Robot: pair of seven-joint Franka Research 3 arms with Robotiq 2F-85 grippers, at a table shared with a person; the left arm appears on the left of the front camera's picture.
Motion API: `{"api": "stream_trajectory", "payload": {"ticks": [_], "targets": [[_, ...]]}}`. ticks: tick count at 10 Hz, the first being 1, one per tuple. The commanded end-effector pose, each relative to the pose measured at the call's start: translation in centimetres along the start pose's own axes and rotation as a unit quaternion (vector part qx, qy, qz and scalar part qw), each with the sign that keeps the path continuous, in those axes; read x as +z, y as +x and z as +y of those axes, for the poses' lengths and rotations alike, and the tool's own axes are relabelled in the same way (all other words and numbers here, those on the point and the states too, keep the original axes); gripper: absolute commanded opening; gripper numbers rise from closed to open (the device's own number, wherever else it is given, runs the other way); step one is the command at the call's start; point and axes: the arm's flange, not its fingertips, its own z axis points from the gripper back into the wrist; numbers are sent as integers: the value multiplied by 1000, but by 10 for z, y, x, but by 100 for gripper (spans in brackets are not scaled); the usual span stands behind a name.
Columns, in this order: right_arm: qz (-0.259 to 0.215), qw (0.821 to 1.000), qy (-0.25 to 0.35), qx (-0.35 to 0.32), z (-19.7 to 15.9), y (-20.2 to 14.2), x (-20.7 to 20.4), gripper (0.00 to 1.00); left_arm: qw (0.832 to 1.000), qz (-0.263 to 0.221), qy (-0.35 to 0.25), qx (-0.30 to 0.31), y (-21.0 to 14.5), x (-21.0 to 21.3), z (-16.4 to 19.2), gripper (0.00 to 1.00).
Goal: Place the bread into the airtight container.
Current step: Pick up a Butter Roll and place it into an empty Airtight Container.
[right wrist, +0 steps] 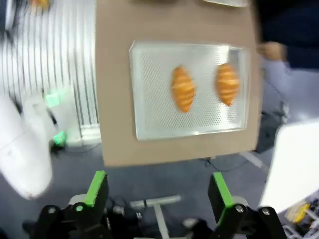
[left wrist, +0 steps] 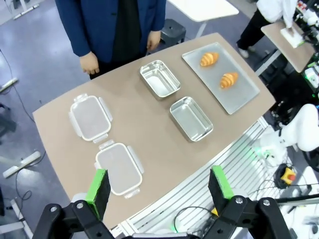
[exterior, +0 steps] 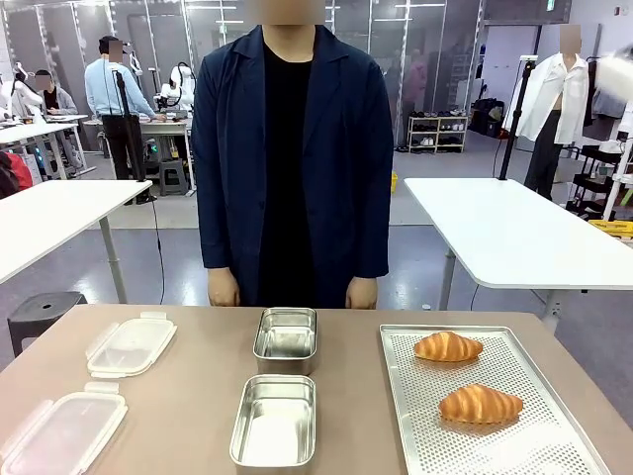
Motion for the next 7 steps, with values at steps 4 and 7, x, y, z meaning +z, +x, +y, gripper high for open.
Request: {"api": "stream_trajectory", "payload": {"ticks": [4, 7], "targets": [[15, 997, 30, 73, -47, 9, -115, 100, 1000, 1, -6, -12, 0, 1, -1, 100], [27, 999, 1, 19, -57, 6, -184, 100, 1000, 1, -6, -12, 0, 1, -1, 100]]}}
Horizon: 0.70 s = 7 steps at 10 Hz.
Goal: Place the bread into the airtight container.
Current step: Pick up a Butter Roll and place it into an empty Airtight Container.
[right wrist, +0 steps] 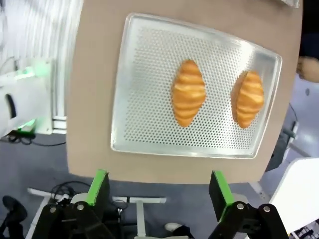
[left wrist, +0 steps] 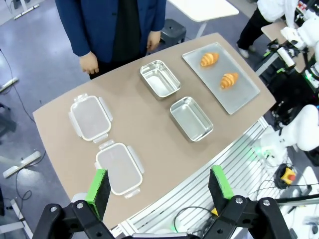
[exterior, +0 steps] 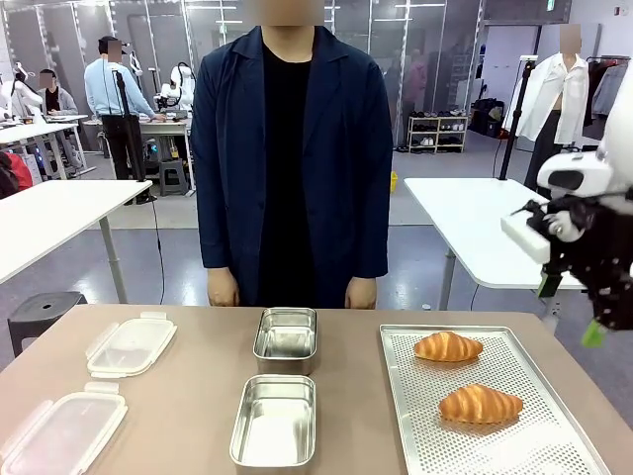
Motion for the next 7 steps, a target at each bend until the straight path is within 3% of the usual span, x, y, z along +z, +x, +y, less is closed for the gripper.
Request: {"api": "stream_trajectory", "payload": {"ticks": [1, 4, 7], "targets": [[-6, 998, -31, -47, -11, 8, -35, 100, 1000, 1, -6, -12, 0, 1, -1, 100], [-3, 995, -60, -82, -40, 14, -93, 100, 1000, 1, -6, -12, 0, 1, -1, 100], [-3, 996, -35, -82, -60, 10, -136, 100, 1000, 1, -6, -12, 0, 1, -1, 100]]}}
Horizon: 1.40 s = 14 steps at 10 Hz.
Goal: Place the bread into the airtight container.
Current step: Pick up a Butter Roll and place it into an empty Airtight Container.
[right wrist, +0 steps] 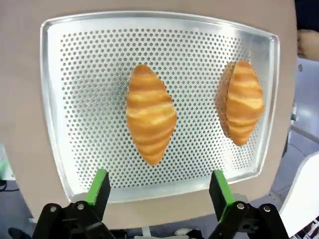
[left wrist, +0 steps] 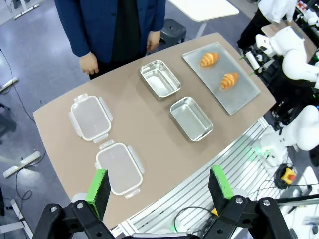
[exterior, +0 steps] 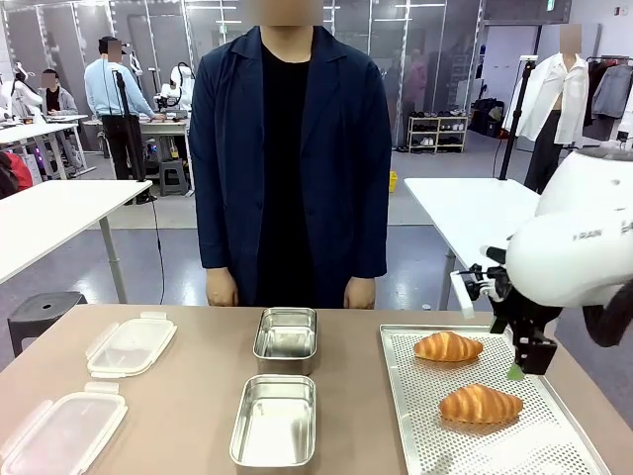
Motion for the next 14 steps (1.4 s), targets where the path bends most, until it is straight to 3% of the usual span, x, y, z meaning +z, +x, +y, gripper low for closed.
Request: {"api": "stream_trajectory", "payload": {"ticks": [1, 10, 14], "targets": [[-8, 1000, 3, -14, -11, -1, -13, 100, 1000, 1, -7, -12, 0, 1, -1, 100], [18, 998, 56, -20, -19, 9, -91, 100, 1000, 1, -7, -12, 0, 1, -1, 100], [7, 997, 73, -29, -22, 10, -114, 100, 1000, 1, -7, -12, 0, 1, -1, 100]]}}
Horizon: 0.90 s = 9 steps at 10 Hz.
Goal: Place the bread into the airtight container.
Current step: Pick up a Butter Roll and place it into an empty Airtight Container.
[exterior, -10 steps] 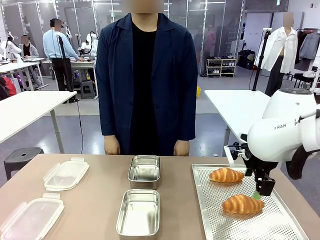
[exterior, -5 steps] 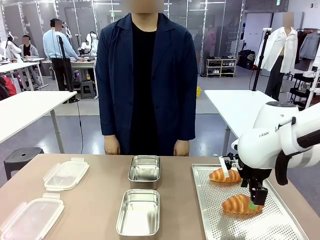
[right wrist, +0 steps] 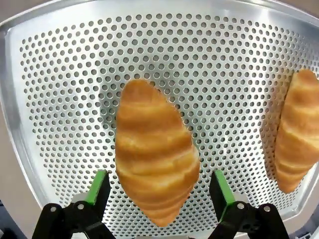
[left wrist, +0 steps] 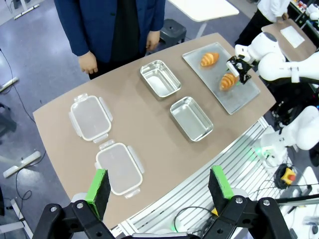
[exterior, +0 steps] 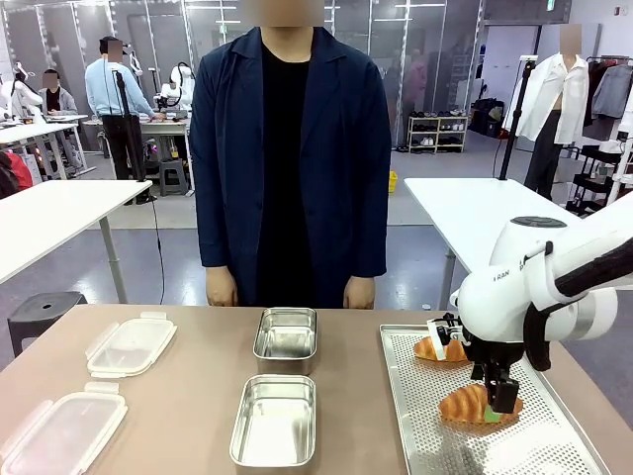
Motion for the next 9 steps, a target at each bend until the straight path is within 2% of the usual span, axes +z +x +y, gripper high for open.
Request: {"api": "stream_trajectory", "payload": {"ticks": [1, 3, 4, 5, 6, 7, 8, 9], "targets": [[-17, 1000, 2, -6, -7, 3, -9, 100, 1000, 1, -7, -12, 0, 1, -1, 100], [-18, 1000, 14, -4, -6, 4, -19, 100, 1000, 1, -7, -12, 0, 1, -1, 100], [-20, 1000, 22, -3, -6, 4, -21, 87, 1000, 1, -7, -12, 0, 1, -1, 100], [-19, 999, 26, -3, -7, 4, -22, 80, 1000, 1, -7, -12, 0, 1, -1, 100], [-24, 999, 28, -6, -8, 4, -22, 67, 1000, 1, -7, -12, 0, 1, -1, 100], [-24, 999, 35, -7, -9, 4, -20, 60, 1000, 1, -7, -12, 0, 1, -1, 100], [-23, 999, 38, -8, -9, 3, -17, 47, 1000, 1, -7, -12, 0, 1, -1, 100], [-22, 999, 37, -10, -9, 3, -12, 40, 1000, 1, -7, -12, 0, 1, -1, 100]]}}
